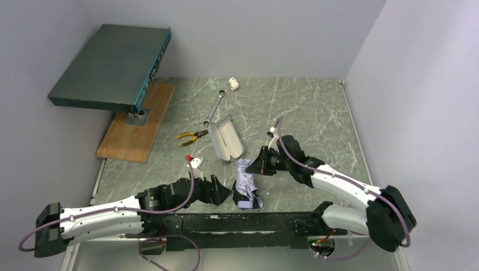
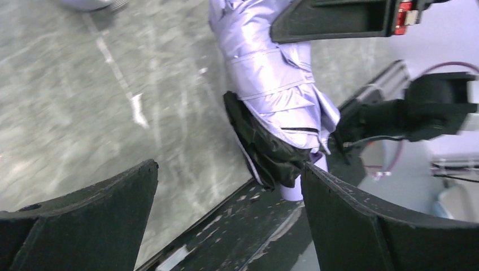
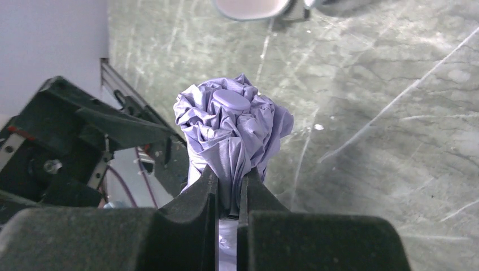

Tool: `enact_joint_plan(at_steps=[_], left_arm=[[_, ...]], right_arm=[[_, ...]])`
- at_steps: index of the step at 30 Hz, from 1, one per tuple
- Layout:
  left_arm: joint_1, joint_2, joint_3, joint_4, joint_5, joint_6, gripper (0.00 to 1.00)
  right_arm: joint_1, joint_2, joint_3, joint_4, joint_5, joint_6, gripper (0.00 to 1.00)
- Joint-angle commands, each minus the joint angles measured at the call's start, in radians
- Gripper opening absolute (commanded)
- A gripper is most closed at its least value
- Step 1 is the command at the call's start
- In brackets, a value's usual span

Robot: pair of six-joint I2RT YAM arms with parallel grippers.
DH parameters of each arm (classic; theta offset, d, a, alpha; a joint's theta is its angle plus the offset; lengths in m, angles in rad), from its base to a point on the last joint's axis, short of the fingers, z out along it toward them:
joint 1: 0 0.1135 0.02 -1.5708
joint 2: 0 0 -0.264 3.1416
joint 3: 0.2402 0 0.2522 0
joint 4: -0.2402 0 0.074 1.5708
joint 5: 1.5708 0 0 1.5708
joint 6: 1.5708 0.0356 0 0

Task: Open the umbrella

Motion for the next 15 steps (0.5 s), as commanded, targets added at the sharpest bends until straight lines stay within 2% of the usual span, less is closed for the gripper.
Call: enact_joint_plan(at_steps=[1, 9, 15], left_arm=[[-0.004, -0.014, -0.038, 0.335, 0.134, 0.092, 0.99], [-0.006, 0.176, 0.007, 0.687, 0.302, 0.160, 0.99], [-0.006, 0.254, 0.090, 0.687, 0.271, 0.162, 1.00]], right_arm=[[0.004, -0.146, 0.059, -0.038, -0.025, 0.032, 0.00], [0.006, -0.300, 0.128, -0.079, -0.068, 0.056, 0.00], [0.008, -0.348, 0.149, -0.023, -0.154, 0.091, 0.00]])
